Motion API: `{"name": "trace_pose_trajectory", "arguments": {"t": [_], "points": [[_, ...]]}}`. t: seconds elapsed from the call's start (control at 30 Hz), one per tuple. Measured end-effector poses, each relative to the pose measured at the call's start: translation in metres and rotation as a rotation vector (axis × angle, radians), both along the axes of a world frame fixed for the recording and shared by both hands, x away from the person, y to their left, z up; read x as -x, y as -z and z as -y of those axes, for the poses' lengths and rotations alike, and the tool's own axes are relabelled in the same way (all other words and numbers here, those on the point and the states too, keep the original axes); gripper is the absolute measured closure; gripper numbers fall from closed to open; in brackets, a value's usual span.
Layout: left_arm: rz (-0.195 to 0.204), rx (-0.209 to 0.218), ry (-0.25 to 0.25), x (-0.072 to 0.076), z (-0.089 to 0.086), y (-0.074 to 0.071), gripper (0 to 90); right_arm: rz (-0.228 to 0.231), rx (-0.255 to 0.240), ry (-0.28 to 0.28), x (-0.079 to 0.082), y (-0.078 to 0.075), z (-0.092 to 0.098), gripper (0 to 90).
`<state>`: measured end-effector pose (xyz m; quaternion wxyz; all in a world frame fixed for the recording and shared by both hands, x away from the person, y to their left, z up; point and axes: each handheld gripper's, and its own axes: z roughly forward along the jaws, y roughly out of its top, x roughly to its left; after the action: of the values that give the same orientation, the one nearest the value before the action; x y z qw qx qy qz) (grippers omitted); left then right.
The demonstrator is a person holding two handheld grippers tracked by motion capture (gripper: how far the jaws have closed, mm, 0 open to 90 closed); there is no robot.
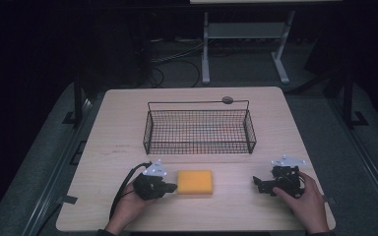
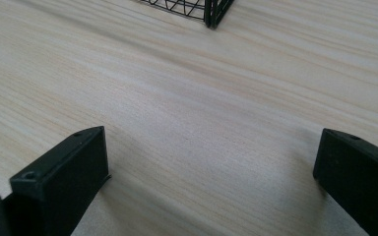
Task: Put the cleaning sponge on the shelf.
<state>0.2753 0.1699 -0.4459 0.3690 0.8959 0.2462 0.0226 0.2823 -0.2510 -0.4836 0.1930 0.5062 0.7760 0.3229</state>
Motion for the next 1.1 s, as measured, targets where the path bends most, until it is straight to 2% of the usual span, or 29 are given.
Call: {"name": "trace_pose_trajectory", "arguments": {"t": [0.13,0.27,0.4,0.63,0.9,1.1], "points": [[0.013,0.012,-0.012,-0.005,-0.002,-0.004,89.6,0.000,0.000,0.000,0.000,0.000,0.000,0.0],[0.041,0.039,-0.046,-0.024,-0.004,-0.013,89.6,0.000,0.000,0.000,0.000,0.000,0.000,0.0],[0.062,0.043,-0.059,-0.040,-0.003,-0.017,89.6,0.000,0.000,0.000,0.000,0.000,0.000,0.0],[0.066,0.035,-0.054,-0.058,0.010,-0.010,89.6,0.000,0.000,0.000,0.000,0.000,0.000,0.0],[0.053,0.021,-0.046,-0.064,0.016,-0.004,89.6,0.000,0.000,0.000,0.000,0.000,0.000,0.0],[0.038,0.019,-0.033,-0.057,0.016,-0.003,89.6,0.000,0.000,0.000,0.000,0.000,0.000,0.0]]}}
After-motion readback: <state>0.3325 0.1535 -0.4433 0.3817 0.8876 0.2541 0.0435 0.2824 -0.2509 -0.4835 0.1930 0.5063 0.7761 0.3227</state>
